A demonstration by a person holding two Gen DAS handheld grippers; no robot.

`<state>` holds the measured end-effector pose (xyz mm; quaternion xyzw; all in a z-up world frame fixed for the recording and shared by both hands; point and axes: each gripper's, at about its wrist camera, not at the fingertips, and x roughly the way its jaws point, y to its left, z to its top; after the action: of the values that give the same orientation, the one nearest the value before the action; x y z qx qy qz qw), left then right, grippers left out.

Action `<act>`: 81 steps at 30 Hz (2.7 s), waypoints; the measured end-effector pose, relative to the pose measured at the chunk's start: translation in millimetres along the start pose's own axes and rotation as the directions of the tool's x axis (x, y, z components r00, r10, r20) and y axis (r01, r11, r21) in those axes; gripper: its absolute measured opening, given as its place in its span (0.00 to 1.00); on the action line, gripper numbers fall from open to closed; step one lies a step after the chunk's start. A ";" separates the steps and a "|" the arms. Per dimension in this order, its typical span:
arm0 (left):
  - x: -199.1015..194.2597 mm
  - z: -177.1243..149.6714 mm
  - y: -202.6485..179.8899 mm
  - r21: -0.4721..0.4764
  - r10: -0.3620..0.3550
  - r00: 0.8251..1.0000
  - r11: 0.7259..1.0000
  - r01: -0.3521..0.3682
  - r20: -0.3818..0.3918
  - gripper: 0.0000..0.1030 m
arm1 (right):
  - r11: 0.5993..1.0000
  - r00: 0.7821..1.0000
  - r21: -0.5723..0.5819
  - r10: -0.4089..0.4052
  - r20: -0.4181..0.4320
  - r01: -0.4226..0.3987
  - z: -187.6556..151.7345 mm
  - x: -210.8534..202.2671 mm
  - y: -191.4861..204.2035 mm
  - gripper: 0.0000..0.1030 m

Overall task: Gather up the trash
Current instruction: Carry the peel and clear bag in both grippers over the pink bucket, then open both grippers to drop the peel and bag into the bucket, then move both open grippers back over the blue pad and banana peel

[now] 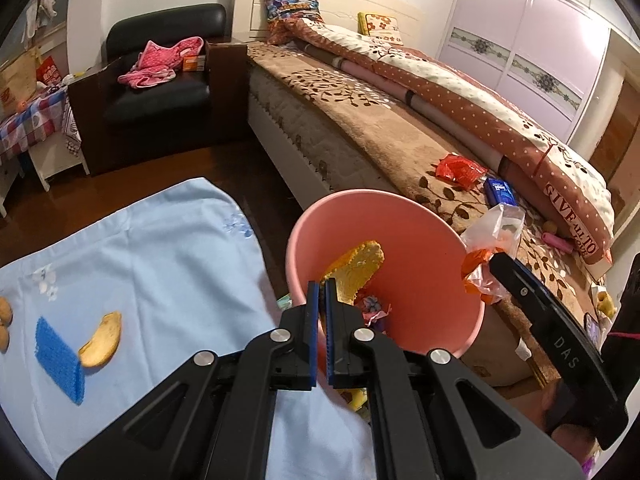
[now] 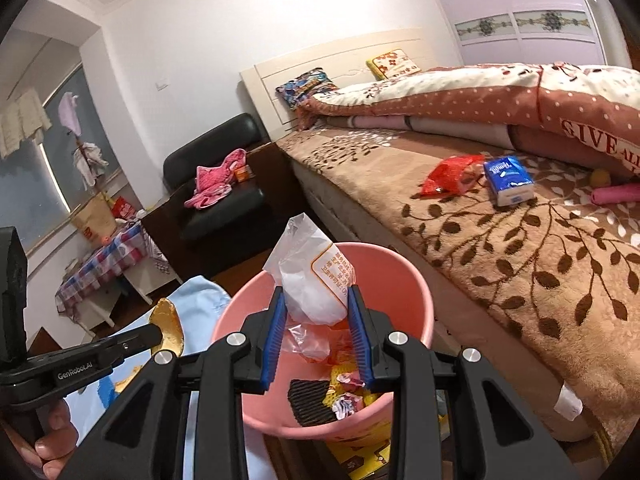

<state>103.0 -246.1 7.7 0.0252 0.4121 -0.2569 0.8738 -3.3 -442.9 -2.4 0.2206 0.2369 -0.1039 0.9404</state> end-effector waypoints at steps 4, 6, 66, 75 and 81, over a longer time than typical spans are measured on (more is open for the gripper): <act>9.8 3.7 -6.8 0.008 -0.004 1.000 1.000 0.004 -0.008 0.02 | 1.000 1.000 0.006 -0.017 -0.014 0.017 -2.7 10.0 -7.5 0.29; 15.0 4.7 -9.8 0.011 -0.007 1.000 1.000 0.008 -0.014 0.02 | 1.000 0.999 0.013 -0.024 -0.021 0.024 -3.9 15.0 -12.2 0.29; 18.6 -11.3 13.4 -0.062 -0.020 0.998 0.998 0.016 -0.062 0.37 | 1.000 0.999 0.007 -0.015 -0.052 0.016 -17.8 16.3 6.7 0.46; -8.6 -25.0 37.0 -0.096 -0.003 0.999 0.995 -0.002 -0.051 0.37 | 0.999 0.999 -0.029 0.023 -0.039 -0.024 -22.8 1.6 30.8 0.46; -22.7 -32.9 56.1 -0.141 0.026 0.999 0.989 -0.031 -0.038 0.37 | 0.997 0.998 -0.061 0.050 -0.032 -0.051 -26.8 -7.5 49.5 0.46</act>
<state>94.1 -179.3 -6.7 -0.0265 0.4446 -0.2140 0.8694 -5.6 -386.1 -1.8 0.1990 0.2488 -0.0693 0.9454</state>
